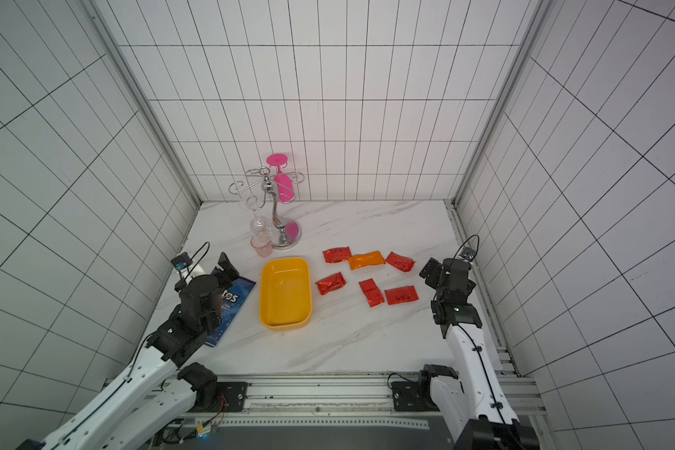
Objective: Take the tea bags out of the storage box
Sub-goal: Reset both arms
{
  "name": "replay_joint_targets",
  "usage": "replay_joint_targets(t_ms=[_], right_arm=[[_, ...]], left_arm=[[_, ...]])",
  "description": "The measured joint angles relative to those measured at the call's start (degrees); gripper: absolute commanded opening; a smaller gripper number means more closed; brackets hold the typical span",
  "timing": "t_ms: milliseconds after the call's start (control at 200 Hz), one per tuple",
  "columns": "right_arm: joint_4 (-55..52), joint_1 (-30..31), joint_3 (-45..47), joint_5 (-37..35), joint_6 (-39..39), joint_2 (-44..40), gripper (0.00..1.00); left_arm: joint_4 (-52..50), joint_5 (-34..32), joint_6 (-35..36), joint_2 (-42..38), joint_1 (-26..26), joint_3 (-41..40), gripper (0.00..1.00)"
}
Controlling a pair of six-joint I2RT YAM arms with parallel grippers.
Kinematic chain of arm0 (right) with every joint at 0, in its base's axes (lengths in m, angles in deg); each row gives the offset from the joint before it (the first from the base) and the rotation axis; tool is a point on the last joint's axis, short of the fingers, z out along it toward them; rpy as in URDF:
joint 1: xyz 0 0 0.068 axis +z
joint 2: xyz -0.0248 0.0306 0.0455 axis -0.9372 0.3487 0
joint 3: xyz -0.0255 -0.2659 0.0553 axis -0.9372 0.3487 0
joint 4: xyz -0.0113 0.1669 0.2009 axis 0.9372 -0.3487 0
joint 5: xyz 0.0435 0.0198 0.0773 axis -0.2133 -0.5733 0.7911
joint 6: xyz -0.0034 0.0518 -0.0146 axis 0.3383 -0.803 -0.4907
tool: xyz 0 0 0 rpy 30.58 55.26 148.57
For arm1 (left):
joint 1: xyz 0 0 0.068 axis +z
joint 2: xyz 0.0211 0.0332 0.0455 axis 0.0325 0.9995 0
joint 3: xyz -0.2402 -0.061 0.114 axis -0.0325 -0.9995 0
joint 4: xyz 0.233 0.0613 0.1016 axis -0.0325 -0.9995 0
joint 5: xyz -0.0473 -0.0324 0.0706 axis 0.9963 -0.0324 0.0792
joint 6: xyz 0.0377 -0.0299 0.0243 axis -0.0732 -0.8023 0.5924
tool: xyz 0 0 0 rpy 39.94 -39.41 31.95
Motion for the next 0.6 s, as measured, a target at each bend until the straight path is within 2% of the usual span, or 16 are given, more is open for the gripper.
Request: replay_joint_targets(t_ms=[155,305,375,520,600], right_arm=[[13.2,0.1,8.0,-3.0,7.1,4.0,0.99],[21.6,0.0,10.7,-4.8,10.5,15.0,0.99],[26.1,-0.1,10.9,-4.6,11.5,17.6,0.99],[38.1,-1.0,12.0,-2.1,12.4,21.2,0.99],[48.2,-2.4,12.7,0.3,12.2,27.3,0.99]], left_arm=[[16.8,0.6,9.6,9.5,5.9,-8.7,0.98],[28.4,8.4,13.4,23.5,14.4,-9.2,0.96],[34.9,11.3,14.7,29.6,17.3,-9.4,0.96],[41.8,18.6,16.6,36.1,19.2,-8.4,0.96],[48.6,22.4,18.5,40.4,19.6,-7.7,0.98]])
